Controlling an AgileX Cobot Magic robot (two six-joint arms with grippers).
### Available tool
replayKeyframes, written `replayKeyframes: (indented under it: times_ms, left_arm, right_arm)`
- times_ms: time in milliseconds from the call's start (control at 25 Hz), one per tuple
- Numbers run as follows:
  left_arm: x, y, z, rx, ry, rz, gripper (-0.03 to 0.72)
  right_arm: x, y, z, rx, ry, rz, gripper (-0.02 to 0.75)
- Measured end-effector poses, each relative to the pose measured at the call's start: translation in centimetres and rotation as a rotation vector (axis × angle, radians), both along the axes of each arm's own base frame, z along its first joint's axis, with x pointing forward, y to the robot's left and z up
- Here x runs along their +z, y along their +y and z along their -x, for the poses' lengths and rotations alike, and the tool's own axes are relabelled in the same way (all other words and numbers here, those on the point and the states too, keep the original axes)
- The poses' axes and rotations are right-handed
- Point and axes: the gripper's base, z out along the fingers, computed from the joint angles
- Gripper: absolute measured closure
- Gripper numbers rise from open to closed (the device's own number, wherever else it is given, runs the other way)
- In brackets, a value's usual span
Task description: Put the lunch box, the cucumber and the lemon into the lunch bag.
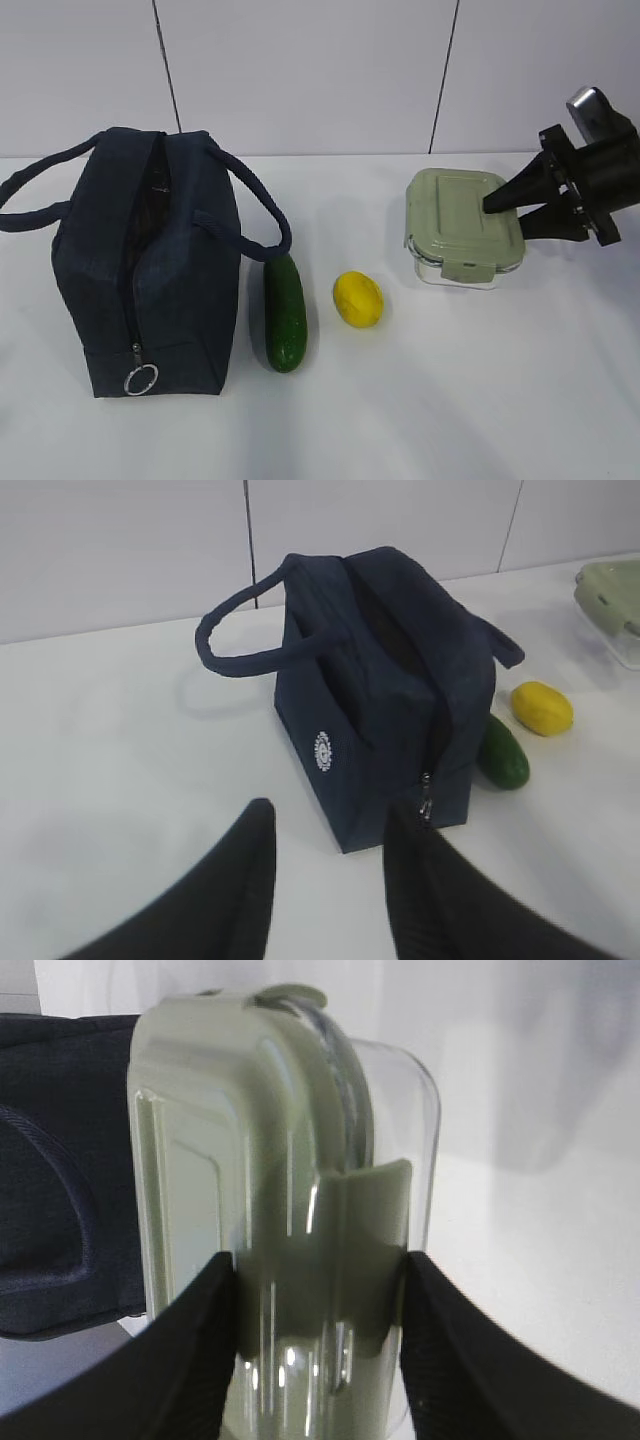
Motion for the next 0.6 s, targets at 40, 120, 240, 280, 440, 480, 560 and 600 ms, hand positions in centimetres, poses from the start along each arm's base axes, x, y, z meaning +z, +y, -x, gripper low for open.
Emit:
replayKeyframes:
  times_ms: [40, 120, 240, 280, 440, 480, 560, 600]
  left_arm:
    - [0.1, -0.1, -0.1, 0.0, 0.005, 0.015, 0.424]
    - [0.2, -0.1, -0.2, 0.004, 0.007, 0.051, 0.424]
    - [0.4, -0.2, -1.0, 0.02, 0.031, 0.107, 0.417]
    - [0.4, -0.3, -1.4, 0.024, 0.056, 0.123, 0.404]
    - [0.7, -0.8, -3.0, 0.021, 0.156, 0.184, 0.286]
    - [1.1, -0.9, -3.4, 0.016, 0.169, 0.198, 0.263]
    - [2.0, -1.2, -4.4, 0.012, 0.184, 0.236, 0.235]
    - [2.6, -1.3, -4.7, 0.01, 0.184, 0.252, 0.228]
  right_arm:
    - [0.1, 0.1, 0.0, 0.003, -0.002, 0.0, 0.395]
    - [0.4, 0.5, 0.1, 0.013, -0.009, 0.003, 0.395]
    - [1.0, 1.1, 0.2, 0.028, -0.022, 0.001, 0.395]
    - [1.2, 1.3, 0.2, 0.031, -0.026, -0.001, 0.395]
    - [1.3, 1.4, 0.3, 0.034, -0.027, -0.005, 0.395]
    - [1.3, 1.4, 0.3, 0.034, -0.027, -0.005, 0.395]
    - [1.4, 1.4, 0.3, 0.034, -0.029, -0.004, 0.395]
    - [1.4, 1.4, 0.3, 0.033, -0.028, -0.004, 0.395]
